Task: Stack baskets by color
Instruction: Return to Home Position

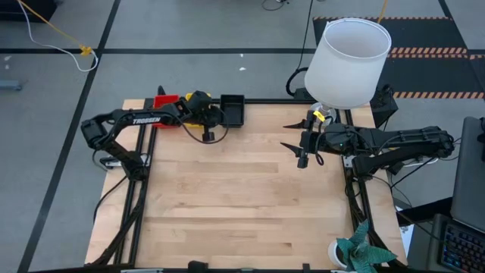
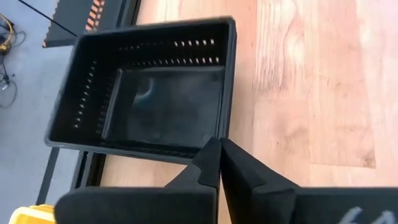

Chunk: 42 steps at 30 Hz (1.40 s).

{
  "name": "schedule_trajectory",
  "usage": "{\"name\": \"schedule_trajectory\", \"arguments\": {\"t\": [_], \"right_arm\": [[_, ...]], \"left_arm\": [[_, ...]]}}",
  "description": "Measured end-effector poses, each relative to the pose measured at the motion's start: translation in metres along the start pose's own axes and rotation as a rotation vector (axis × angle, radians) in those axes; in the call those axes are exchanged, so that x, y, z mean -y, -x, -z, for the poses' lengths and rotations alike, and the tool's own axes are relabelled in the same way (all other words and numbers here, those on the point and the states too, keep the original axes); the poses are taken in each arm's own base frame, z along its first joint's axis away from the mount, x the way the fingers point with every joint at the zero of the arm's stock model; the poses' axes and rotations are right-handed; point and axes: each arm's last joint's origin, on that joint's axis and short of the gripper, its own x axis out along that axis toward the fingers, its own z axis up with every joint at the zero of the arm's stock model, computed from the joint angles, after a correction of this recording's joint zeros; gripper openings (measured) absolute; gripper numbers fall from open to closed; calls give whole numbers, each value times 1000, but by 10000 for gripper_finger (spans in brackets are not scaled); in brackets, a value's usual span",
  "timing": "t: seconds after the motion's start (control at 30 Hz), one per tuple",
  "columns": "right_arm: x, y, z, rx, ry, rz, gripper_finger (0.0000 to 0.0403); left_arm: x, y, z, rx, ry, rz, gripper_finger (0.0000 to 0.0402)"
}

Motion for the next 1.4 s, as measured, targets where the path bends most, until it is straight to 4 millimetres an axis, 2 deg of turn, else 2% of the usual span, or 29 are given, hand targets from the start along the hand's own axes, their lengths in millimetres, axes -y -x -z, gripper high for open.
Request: {"name": "schedule_trajectory", "arguments": {"t": [0.17, 0.3, 0.4, 0.57, 0.8, 0.87, 1.03, 1.2, 1.3, 1.4], "right_arm": [[0, 0, 0, -1, 0, 0, 247], [0, 0, 0, -1, 0, 0, 242], [0, 0, 0, -1, -2, 0, 223], [0, 0, 0, 0, -28, -2, 159], [-3, -2, 4, -2, -70, -20, 34], [-6, -3, 8, 13, -73, -53, 9], [-11, 1, 18, 124, -139, -136, 11], [-15, 11, 29, 186, -177, -263, 2], [-17, 16, 38, 194, -189, -280, 3], [-20, 19, 49, 200, -172, -277, 1]], "left_arm": [[1, 14, -9, 49, -13, -22, 5], [6, 36, -21, 125, -12, -45, 15], [12, 53, -30, 182, -14, -52, 14], [25, 83, -41, 267, -26, -50, 3], [39, 114, -48, 349, 11, -25, 24], [44, 120, -49, 360, 26, -10, 25], [55, 128, -46, 333, 74, 49, 25], [69, 127, -44, 271, 100, 122, 26], [82, 121, -41, 274, 81, 161, 26], [96, 110, -29, 315, 57, 180, 26]]}}
